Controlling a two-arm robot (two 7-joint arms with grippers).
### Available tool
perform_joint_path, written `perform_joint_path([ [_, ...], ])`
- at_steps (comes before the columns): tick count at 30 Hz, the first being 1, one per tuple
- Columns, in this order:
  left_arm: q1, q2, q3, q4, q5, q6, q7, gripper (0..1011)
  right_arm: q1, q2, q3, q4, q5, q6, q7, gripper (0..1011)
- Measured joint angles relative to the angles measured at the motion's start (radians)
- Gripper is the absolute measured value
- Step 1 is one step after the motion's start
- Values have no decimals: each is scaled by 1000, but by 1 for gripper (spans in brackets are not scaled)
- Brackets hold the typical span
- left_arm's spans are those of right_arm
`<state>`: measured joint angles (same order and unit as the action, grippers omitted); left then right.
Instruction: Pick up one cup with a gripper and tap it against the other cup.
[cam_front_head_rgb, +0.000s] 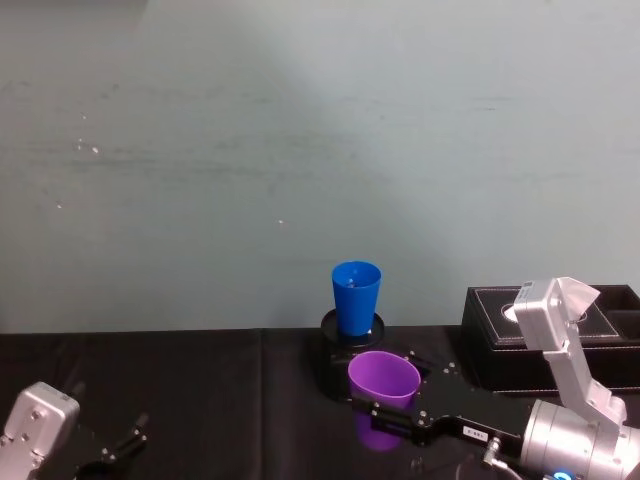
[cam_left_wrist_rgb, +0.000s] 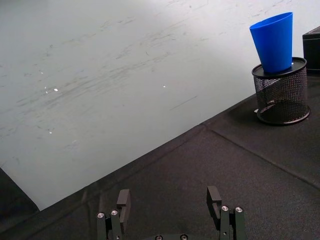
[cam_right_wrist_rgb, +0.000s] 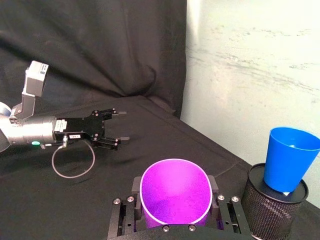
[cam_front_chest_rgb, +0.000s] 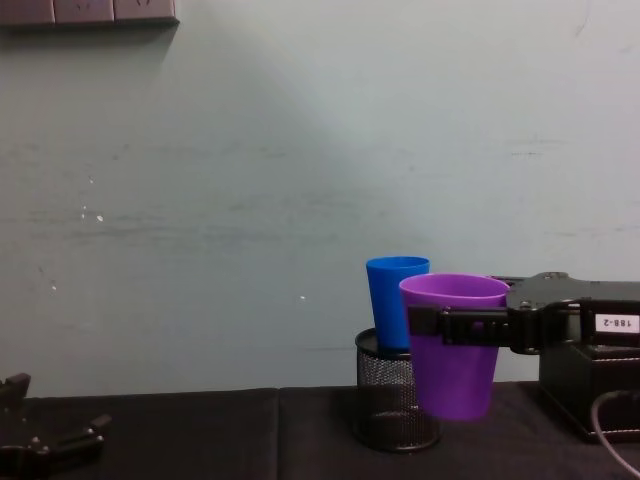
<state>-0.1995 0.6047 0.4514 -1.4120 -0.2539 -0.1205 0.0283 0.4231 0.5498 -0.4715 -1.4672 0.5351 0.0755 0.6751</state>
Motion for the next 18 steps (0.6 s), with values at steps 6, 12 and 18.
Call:
perform_joint_path([
  [6,0,0,0,0,0,0,0,1000,0,0,0,0,0,0,0,735],
  [12,0,0,0,0,0,0,0,1000,0,0,0,0,0,0,0,735],
  [18,0,0,0,0,0,0,0,1000,0,0,0,0,0,0,0,735],
])
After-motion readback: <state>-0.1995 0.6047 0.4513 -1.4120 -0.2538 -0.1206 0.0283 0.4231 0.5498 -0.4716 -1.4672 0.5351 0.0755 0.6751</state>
